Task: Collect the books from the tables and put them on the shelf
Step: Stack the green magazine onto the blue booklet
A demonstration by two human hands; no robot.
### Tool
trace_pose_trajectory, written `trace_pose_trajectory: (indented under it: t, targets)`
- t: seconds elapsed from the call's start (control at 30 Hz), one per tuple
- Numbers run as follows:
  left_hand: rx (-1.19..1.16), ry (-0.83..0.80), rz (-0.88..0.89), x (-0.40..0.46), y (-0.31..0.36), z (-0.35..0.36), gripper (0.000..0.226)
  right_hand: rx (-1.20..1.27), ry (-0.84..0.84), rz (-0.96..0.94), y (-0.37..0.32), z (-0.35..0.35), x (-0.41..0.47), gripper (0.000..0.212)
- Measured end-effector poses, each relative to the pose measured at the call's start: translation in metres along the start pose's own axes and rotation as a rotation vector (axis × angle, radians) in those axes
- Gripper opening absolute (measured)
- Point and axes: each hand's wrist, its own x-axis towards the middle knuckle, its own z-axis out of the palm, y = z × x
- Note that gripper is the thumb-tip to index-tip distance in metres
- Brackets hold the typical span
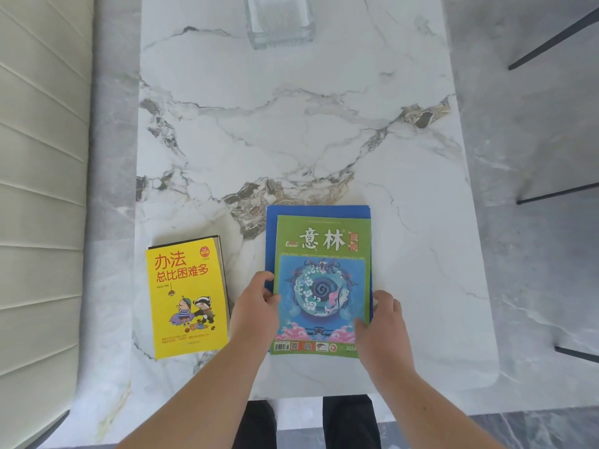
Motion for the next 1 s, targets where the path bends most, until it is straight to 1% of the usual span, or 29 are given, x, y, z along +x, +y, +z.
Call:
trace_pose_trajectory:
  t: [0.13,0.23,0.33,0.43,0.5,0.53,0.6,0.67,0.7,0.77,0.87,0.97,1.0]
  targets:
    - [0.049,0.065,-0.017,0.000,-0.003,-0.003,0.024,-0.021,-0.011,-0.052,-0.002,0.006,-0.007,0.055]
    - [0.091,0.014,-0.038,-0.003,-0.004,-0.002,0.023,-0.087,-0.022,-0.077,-0.004,0.008,-0.010,0.059]
    - [0.115,-0.071,-0.074,-0.007,0.002,-0.009,0.024,-0.163,-0.059,-0.085,-0.009,0.004,-0.013,0.066]
    - [0.106,-0.151,-0.171,-0.013,0.025,-0.036,0.028,-0.125,-0.066,-0.027,-0.031,-0.016,-0.020,0.063]
    - [-0.005,-0.138,-0.170,-0.020,0.049,-0.071,0.024,0.005,-0.025,-0.004,-0.056,-0.039,-0.027,0.054]
    - [-0.093,-0.130,-0.130,-0.026,0.064,-0.095,0.021,0.096,0.011,-0.024,-0.074,-0.056,-0.034,0.048]
    - [-0.281,-0.119,0.006,-0.047,0.103,-0.154,0.018,0.295,0.088,-0.106,-0.116,-0.101,-0.056,0.038]
    - [-0.435,-0.068,0.151,-0.075,0.147,-0.219,0.027,0.479,0.141,-0.209,-0.161,-0.154,-0.088,0.032]
    - [-0.492,-0.036,0.236,-0.092,0.169,-0.254,0.030,0.559,0.168,-0.274,-0.184,-0.184,-0.108,0.033]
    - [-0.568,0.029,0.380,-0.130,0.210,-0.322,0.036,0.685,0.223,-0.385,-0.226,-0.241,-0.154,0.037]
    - [-0.609,0.101,0.601,-0.191,0.263,-0.411,0.040,0.764,0.304,-0.526,-0.276,-0.316,-0.221,0.041]
    - [-0.630,0.137,0.785,-0.262,0.306,-0.479,0.041,0.832,0.370,-0.607,-0.308,-0.379,-0.296,0.039]
    - [-0.632,0.148,0.829,-0.277,0.314,-0.489,0.042,0.843,0.384,-0.629,-0.313,-0.390,-0.313,0.038]
